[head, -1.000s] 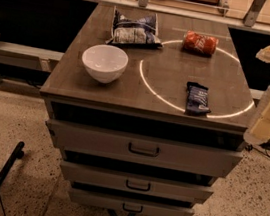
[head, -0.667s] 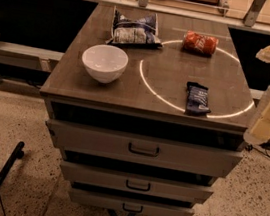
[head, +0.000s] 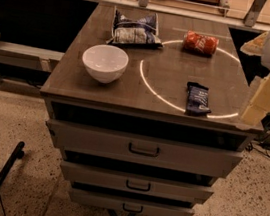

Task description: Place rxbar blueberry into white bowl

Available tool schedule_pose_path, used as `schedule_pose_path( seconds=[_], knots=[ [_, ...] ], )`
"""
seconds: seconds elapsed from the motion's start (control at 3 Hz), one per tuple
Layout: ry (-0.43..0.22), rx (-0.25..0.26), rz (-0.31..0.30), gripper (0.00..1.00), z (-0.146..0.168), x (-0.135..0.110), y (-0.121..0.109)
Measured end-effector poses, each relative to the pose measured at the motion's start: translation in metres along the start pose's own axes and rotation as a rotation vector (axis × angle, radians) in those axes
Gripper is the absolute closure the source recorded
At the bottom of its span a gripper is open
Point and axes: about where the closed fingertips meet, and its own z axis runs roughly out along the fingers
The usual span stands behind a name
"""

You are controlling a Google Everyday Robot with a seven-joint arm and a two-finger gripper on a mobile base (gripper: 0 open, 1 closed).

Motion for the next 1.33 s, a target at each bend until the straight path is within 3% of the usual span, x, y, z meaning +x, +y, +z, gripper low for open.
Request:
schedule_pose_path(
  seconds=[0.33, 0.67, 1.33],
  knots=[
    [-0.098, -0.059, -0.063, 0.0, 0.029, -0.008, -0.032],
    [-0.072, -0.114, -0.093, 0.0, 0.065, -0.023, -0.055],
    [0.114, -0.122, -0.079, 0.0, 0.137, -0.016, -0.102]
  ],
)
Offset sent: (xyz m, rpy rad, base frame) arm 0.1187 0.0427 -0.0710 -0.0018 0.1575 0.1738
